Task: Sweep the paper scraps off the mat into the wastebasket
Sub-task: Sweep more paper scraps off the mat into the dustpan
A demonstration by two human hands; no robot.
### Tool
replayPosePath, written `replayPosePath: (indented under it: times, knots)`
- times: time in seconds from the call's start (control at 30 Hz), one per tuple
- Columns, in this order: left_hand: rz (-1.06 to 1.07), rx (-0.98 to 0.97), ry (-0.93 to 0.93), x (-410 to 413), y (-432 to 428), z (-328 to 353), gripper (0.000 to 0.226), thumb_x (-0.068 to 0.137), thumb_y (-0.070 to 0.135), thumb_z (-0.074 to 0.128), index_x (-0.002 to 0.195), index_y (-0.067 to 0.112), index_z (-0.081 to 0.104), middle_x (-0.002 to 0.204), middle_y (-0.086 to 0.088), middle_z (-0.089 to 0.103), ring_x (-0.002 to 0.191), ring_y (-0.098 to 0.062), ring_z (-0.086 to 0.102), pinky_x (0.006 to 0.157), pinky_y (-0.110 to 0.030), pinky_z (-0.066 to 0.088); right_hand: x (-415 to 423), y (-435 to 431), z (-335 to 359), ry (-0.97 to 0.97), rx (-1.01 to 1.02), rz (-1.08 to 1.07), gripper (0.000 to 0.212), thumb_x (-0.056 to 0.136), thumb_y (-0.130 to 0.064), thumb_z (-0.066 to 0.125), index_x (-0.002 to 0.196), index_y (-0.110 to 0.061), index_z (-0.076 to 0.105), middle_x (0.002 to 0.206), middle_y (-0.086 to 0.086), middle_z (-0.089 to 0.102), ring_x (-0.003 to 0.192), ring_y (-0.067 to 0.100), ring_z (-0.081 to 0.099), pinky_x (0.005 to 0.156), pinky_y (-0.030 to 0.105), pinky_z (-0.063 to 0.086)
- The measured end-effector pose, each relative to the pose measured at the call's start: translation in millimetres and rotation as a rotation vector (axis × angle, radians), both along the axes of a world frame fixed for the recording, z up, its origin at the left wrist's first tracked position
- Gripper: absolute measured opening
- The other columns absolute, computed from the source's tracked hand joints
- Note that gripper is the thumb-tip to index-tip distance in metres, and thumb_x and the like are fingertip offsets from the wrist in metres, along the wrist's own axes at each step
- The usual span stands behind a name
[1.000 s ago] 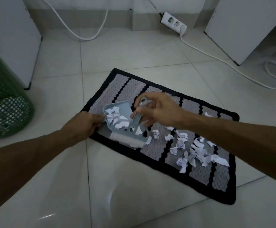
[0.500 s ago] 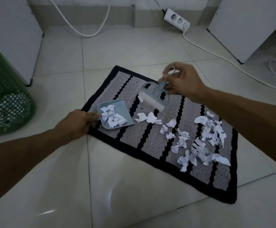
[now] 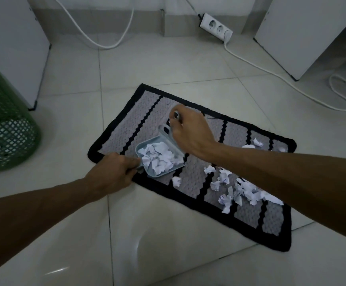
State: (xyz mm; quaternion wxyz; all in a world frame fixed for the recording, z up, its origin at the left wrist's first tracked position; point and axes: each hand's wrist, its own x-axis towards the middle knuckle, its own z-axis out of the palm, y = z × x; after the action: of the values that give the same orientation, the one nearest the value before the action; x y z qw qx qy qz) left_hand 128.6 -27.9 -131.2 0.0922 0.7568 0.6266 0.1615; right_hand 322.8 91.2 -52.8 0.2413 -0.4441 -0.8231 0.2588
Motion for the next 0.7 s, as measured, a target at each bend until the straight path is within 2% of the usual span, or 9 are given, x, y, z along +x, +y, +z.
replayPosePath:
  times: [0.07, 0.1, 0.17, 0.3, 0.43, 0.53, 0.6, 0.63, 0.7]
  knots:
    - [0.024, -0.008, 0.004, 1.4, 0.2, 1.7, 0.013, 0.078, 0.014, 0.065, 0.085, 0.018, 0.075, 0.061, -0.001, 0.072, 0.045, -0.01, 0.057, 0.048, -0.015, 0.034, -5.9, 8.1, 11.5, 0.04, 0.02, -0.017, 0.011, 0.101, -0.012, 0.05, 0.103, -0.011, 0.061, 0.08, 0.006, 0.069, 0.053, 0.017, 0.057, 0.045, 0.028, 0.047]
    - [0.027, -0.009, 0.007, 2.1, -1.0, 2.5, 0.011, 0.077, 0.014, 0.065, 0.081, 0.018, 0.074, 0.059, 0.0, 0.071, 0.043, -0.008, 0.054, 0.044, -0.013, 0.031, -7.2, 14.9, 16.4, 0.053, 0.03, -0.038, 0.013, 0.101, -0.012, 0.049, 0.107, -0.01, 0.061, 0.085, 0.004, 0.068, 0.057, 0.018, 0.061, 0.046, 0.023, 0.046]
    - [0.033, -0.01, 0.0, 3.9, -4.2, 2.8, 0.009, 0.076, 0.014, 0.065, 0.077, 0.017, 0.073, 0.055, 0.0, 0.069, 0.042, -0.006, 0.051, 0.044, -0.006, 0.024, -6.3, 31.8, 21.7, 0.061, 0.042, -0.083, 0.014, 0.101, -0.011, 0.049, 0.107, -0.009, 0.061, 0.083, 0.003, 0.065, 0.061, 0.021, 0.063, 0.047, 0.02, 0.043]
    - [0.099, -0.031, -0.007, 7.2, -9.0, -1.1, 0.012, 0.077, 0.018, 0.063, 0.081, 0.014, 0.074, 0.057, -0.002, 0.069, 0.045, -0.012, 0.058, 0.049, -0.017, 0.037, 4.7, 54.1, 6.9, -0.013, 0.025, -0.08, 0.013, 0.1, -0.012, 0.049, 0.099, -0.01, 0.062, 0.079, 0.012, 0.068, 0.056, 0.021, 0.053, 0.054, 0.033, 0.044]
    - [0.154, -0.059, -0.015, 11.1, -10.6, -3.2, 0.019, 0.077, 0.021, 0.06, 0.086, 0.01, 0.074, 0.062, -0.006, 0.072, 0.051, -0.017, 0.062, 0.051, -0.025, 0.049, -0.5, 35.1, -8.4, -0.079, -0.028, 0.076, 0.014, 0.101, -0.015, 0.05, 0.096, -0.009, 0.062, 0.083, 0.015, 0.07, 0.071, 0.035, 0.065, 0.063, 0.047, 0.056]
    - [0.17, -0.079, -0.015, 10.5, -8.8, -1.8, 0.019, 0.079, 0.021, 0.06, 0.086, 0.011, 0.074, 0.061, -0.005, 0.071, 0.052, -0.017, 0.062, 0.052, -0.021, 0.042, -7.9, 16.1, -6.4, -0.019, -0.043, 0.182, 0.008, 0.098, -0.013, 0.055, 0.092, -0.015, 0.061, 0.082, 0.013, 0.071, 0.075, 0.036, 0.067, 0.067, 0.05, 0.057]
    - [0.169, -0.085, 0.006, 8.7, -6.7, -0.7, 0.018, 0.08, 0.021, 0.058, 0.084, 0.012, 0.073, 0.058, -0.004, 0.068, 0.052, -0.016, 0.061, 0.052, -0.02, 0.036, -7.8, 13.0, 1.3, 0.058, -0.047, 0.169, 0.007, 0.097, -0.013, 0.057, 0.092, -0.017, 0.061, 0.082, 0.012, 0.072, 0.075, 0.038, 0.069, 0.066, 0.052, 0.058]
    - [0.169, -0.083, 0.008, 7.5, -5.6, -0.6, 0.018, 0.08, 0.022, 0.058, 0.084, 0.013, 0.073, 0.058, -0.004, 0.067, 0.052, -0.016, 0.061, 0.052, -0.02, 0.036, -6.6, 16.0, 5.5, 0.09, -0.038, 0.138, 0.006, 0.097, -0.014, 0.057, 0.094, -0.017, 0.061, 0.082, 0.009, 0.072, 0.074, 0.037, 0.069, 0.065, 0.051, 0.059]
    - [0.169, -0.085, -0.005, 5.9, -4.2, -0.7, 0.019, 0.081, 0.022, 0.059, 0.087, 0.012, 0.074, 0.059, -0.005, 0.069, 0.052, -0.017, 0.062, 0.052, -0.02, 0.037, -2.0, 29.0, 11.2, 0.115, 0.013, 0.051, 0.006, 0.098, -0.014, 0.056, 0.096, -0.016, 0.061, 0.076, 0.002, 0.068, 0.064, 0.027, 0.067, 0.06, 0.038, 0.059]
